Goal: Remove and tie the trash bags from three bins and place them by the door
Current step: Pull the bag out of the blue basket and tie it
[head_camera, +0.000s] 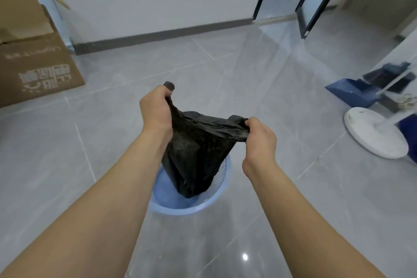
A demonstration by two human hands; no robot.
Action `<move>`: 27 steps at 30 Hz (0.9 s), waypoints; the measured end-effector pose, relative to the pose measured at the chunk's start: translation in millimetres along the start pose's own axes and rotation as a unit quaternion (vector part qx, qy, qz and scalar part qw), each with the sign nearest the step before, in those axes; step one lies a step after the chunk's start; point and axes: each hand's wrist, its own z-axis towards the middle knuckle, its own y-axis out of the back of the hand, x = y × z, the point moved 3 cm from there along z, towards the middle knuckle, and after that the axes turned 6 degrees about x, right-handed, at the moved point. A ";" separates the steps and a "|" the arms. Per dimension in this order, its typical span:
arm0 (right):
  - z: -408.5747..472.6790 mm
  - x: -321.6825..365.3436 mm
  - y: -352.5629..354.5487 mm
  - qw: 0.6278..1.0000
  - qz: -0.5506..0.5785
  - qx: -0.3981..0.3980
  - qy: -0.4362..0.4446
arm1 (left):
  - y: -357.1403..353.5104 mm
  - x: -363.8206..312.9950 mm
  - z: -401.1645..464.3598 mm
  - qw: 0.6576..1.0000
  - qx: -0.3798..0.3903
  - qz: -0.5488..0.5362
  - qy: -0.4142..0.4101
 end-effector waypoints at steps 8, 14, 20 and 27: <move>-0.8 72.0 17.3 0.985 0.123 0.074 0.093 | -68.6 -62.4 -21.9 0.981 0.148 -0.015 -0.126; -6.9 140.2 74.1 0.958 0.231 0.074 0.156 | -143.4 -77.0 -88.4 0.938 0.303 0.033 -0.164; -18.8 177.3 157.2 0.952 0.242 0.017 0.186 | -203.5 -59.9 -162.2 0.867 0.476 0.020 -0.147; -12.9 144.8 234.0 0.996 0.031 -0.017 0.080 | -217.5 21.7 -182.7 0.837 0.512 0.173 -0.090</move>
